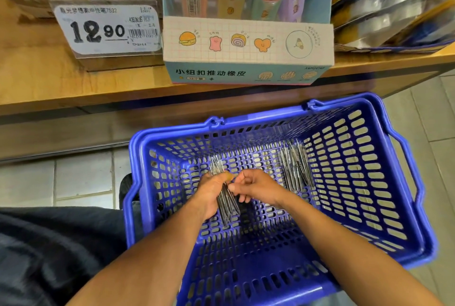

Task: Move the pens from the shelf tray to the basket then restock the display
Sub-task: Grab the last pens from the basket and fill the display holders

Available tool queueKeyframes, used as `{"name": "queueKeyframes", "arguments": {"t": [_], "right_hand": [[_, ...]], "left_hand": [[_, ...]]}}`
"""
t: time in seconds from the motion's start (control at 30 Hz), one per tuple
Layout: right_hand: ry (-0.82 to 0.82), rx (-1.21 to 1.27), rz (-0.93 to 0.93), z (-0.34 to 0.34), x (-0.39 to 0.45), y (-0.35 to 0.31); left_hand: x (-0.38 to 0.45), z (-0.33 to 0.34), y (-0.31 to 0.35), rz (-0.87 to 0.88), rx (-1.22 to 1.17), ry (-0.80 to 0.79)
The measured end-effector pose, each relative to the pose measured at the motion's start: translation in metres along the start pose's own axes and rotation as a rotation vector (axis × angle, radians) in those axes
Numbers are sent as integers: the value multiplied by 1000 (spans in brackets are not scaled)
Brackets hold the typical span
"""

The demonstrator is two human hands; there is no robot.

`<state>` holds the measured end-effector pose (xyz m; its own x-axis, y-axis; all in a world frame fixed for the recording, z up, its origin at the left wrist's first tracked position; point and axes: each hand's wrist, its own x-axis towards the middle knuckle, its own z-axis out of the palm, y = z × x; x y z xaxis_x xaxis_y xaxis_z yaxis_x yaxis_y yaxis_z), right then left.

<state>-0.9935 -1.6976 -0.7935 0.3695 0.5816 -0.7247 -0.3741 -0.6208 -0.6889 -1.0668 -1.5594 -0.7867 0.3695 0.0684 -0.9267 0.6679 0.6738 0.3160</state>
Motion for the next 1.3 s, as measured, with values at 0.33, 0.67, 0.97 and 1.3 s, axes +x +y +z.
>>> {"name": "queueKeyframes", "arguments": {"t": [0.33,0.67,0.97,1.3], "right_hand": [[792,-616,413,-63,7,59],[721,-715,524,-57,5,60],[353,-86,4,-5,-29,-1],[324,-190,-80,36,-32,-21]], "left_hand": [[2,-2,1,13,-28,20],[5,-4,-1,3,17,34],[5,-3,-2,57,-10,-53],[-4,3,6,41,-100,-116]]}}
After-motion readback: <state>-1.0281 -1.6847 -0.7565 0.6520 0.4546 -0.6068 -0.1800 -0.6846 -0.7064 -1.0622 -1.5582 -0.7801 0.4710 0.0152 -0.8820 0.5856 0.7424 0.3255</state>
